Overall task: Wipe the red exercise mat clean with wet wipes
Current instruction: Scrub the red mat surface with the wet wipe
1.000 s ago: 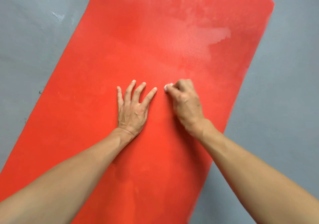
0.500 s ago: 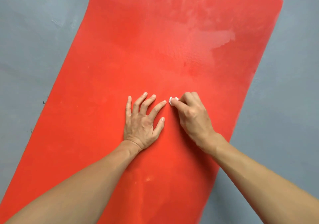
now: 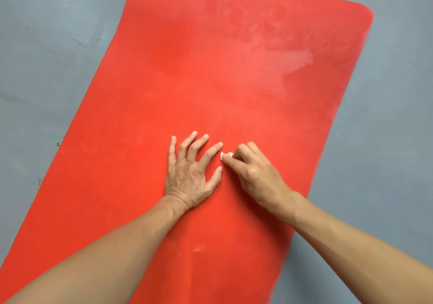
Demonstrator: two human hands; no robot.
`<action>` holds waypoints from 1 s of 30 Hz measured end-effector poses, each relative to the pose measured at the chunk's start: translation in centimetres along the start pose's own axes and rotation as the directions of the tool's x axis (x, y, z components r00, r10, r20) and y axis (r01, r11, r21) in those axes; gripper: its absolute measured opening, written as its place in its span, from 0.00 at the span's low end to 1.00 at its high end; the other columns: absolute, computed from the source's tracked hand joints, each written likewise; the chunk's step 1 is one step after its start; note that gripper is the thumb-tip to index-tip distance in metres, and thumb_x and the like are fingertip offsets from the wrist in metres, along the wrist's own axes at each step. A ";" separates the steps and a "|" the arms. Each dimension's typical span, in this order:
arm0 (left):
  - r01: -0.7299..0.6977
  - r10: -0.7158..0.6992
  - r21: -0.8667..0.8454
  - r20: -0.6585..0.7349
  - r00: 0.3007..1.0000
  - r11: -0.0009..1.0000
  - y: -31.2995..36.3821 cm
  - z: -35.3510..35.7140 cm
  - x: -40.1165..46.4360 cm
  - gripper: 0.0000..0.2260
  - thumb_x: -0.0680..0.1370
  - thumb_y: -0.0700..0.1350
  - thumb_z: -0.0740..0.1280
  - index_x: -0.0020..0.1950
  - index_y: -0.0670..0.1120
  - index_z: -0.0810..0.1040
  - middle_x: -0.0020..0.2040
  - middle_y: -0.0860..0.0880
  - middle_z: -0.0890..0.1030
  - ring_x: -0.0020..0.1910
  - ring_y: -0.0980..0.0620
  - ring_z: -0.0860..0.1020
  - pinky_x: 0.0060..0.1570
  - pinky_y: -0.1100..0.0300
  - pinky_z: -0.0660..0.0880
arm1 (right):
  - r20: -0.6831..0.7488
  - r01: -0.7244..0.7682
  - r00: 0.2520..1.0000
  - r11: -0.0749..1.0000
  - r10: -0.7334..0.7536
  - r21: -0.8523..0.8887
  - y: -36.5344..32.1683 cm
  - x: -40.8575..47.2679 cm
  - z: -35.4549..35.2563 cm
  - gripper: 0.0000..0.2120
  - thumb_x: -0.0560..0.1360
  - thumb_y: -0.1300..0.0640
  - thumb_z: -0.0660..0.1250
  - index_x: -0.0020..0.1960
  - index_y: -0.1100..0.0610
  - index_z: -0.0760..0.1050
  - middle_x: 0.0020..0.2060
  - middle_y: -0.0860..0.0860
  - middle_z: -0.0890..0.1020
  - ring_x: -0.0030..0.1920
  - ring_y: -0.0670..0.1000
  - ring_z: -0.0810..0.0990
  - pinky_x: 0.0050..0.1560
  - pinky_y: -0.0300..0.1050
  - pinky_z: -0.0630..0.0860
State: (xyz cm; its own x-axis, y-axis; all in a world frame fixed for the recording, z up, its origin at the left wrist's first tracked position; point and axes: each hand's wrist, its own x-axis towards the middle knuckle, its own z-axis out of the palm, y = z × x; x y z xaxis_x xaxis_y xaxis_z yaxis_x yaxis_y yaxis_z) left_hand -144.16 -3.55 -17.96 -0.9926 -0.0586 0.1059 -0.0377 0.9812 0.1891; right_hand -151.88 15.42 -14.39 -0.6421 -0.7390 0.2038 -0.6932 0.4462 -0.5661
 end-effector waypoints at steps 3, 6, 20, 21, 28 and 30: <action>-0.002 0.002 -0.006 0.000 1.000 1.000 0.0 0.0 0.0 0.26 0.77 0.61 0.67 0.75 0.58 0.76 0.74 0.47 0.74 0.78 0.42 0.66 0.76 0.29 0.55 | -0.066 -0.005 0.998 0.999 0.002 -0.049 3.8 1.7 -1.5 0.19 0.87 0.53 0.56 0.57 0.59 0.84 0.41 0.57 0.76 0.43 0.59 0.74 0.42 0.53 0.74; -0.004 0.004 -0.005 -0.006 1.000 1.000 0.0 0.1 0.0 0.26 0.76 0.61 0.66 0.74 0.58 0.76 0.74 0.48 0.74 0.78 0.42 0.66 0.76 0.30 0.55 | -0.345 -0.352 0.890 0.929 0.297 -0.109 7.6 4.0 -3.2 0.11 0.83 0.56 0.65 0.52 0.58 0.86 0.39 0.57 0.75 0.42 0.59 0.74 0.39 0.57 0.73; -0.017 0.016 0.028 0.008 1.000 0.999 -0.1 0.1 -0.1 0.26 0.77 0.61 0.65 0.75 0.57 0.75 0.74 0.47 0.73 0.78 0.42 0.66 0.76 0.30 0.55 | -0.388 -0.463 0.834 0.879 0.392 -0.109 8.8 -0.4 -4.9 0.10 0.82 0.58 0.65 0.55 0.58 0.85 0.41 0.56 0.74 0.44 0.59 0.73 0.41 0.58 0.74; -0.024 0.024 0.043 0.008 1.000 0.999 0.0 0.2 -0.2 0.26 0.78 0.61 0.65 0.75 0.56 0.75 0.74 0.46 0.73 0.78 0.41 0.66 0.76 0.29 0.55 | -0.415 -0.514 0.795 0.854 0.442 -0.075 8.0 -0.6 -4.1 0.10 0.82 0.58 0.66 0.54 0.58 0.85 0.40 0.56 0.73 0.44 0.59 0.72 0.40 0.58 0.73; -0.459 0.459 0.052 0.013 0.888 0.887 0.1 0.3 0.6 0.20 0.84 0.51 0.63 0.76 0.50 0.76 0.74 0.43 0.76 0.78 0.37 0.68 0.73 0.29 0.62 | -0.065 -0.032 0.998 0.994 0.025 -0.104 2.2 -5.6 -2.4 0.14 0.86 0.55 0.59 0.57 0.58 0.83 0.41 0.54 0.75 0.42 0.56 0.73 0.40 0.52 0.73; -0.442 0.442 0.027 0.030 0.897 0.896 0.0 0.3 0.9 0.20 0.85 0.52 0.61 0.77 0.52 0.75 0.75 0.45 0.75 0.78 0.39 0.68 0.74 0.31 0.63 | -0.186 -0.152 0.975 0.977 0.124 -0.147 6.3 -5.1 -4.4 0.12 0.84 0.57 0.63 0.56 0.58 0.85 0.40 0.55 0.75 0.42 0.57 0.73 0.39 0.53 0.74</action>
State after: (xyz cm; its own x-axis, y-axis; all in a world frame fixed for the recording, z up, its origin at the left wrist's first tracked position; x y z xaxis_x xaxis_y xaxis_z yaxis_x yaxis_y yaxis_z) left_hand -145.05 -3.55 -18.19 -0.9103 0.3863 0.1489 0.4021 0.9105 0.0962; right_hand -154.43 24.19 -15.48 -0.7724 -0.5715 0.2770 -0.6281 0.6226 -0.4668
